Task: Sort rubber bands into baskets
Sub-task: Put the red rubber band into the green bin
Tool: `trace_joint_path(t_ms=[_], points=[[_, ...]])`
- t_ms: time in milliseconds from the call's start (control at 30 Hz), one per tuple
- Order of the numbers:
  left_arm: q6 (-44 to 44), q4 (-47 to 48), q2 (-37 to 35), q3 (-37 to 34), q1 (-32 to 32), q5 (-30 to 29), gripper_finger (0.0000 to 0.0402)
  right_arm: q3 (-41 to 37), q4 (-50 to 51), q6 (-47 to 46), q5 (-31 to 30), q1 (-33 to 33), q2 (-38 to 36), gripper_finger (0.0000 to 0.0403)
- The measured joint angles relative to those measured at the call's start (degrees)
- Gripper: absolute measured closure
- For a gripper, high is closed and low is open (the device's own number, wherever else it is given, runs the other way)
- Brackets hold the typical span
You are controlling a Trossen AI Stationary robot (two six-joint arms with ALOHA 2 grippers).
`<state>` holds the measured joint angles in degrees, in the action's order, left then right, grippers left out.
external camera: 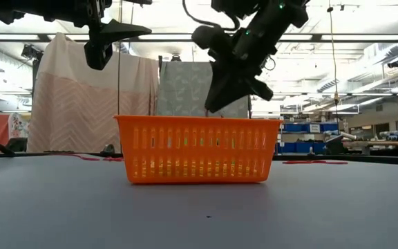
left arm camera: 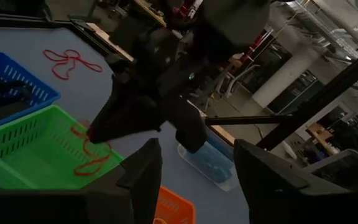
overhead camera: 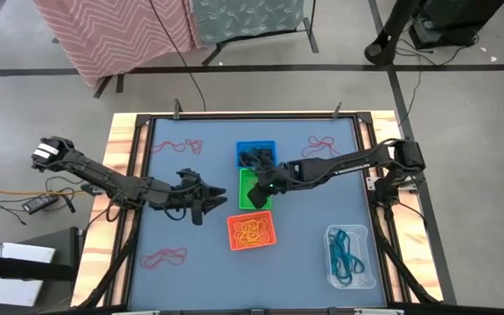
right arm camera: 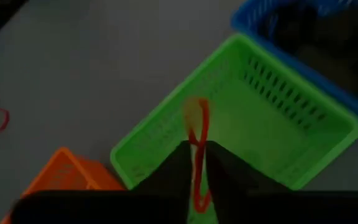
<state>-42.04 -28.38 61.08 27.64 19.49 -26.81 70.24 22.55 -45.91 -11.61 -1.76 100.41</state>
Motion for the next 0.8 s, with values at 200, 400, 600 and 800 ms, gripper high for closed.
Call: trace_joint_path(t_ms=[200,400,600,800], points=[[0.1,0.1,0.0,0.0,0.0,0.0,0.0200,0.0,1.6,-0.5,1.2,0.0,-1.5,0.0243],[1.1,0.2,0.0,0.0,0.0,0.0,0.0200,0.0,7.5,0.8,1.0,2.0,-5.8,0.0140],[-1.4,-0.6,0.0,0.0,0.0,1.0,0.0200,0.1,26.6,-9.8,-5.5,8.3,-10.3,0.0112],[-1.5,-0.4,0.0,0.0,0.0,3.5,0.0200,-2.1,34.4,-16.2,-4.1,16.9,-10.6,0.0125]])
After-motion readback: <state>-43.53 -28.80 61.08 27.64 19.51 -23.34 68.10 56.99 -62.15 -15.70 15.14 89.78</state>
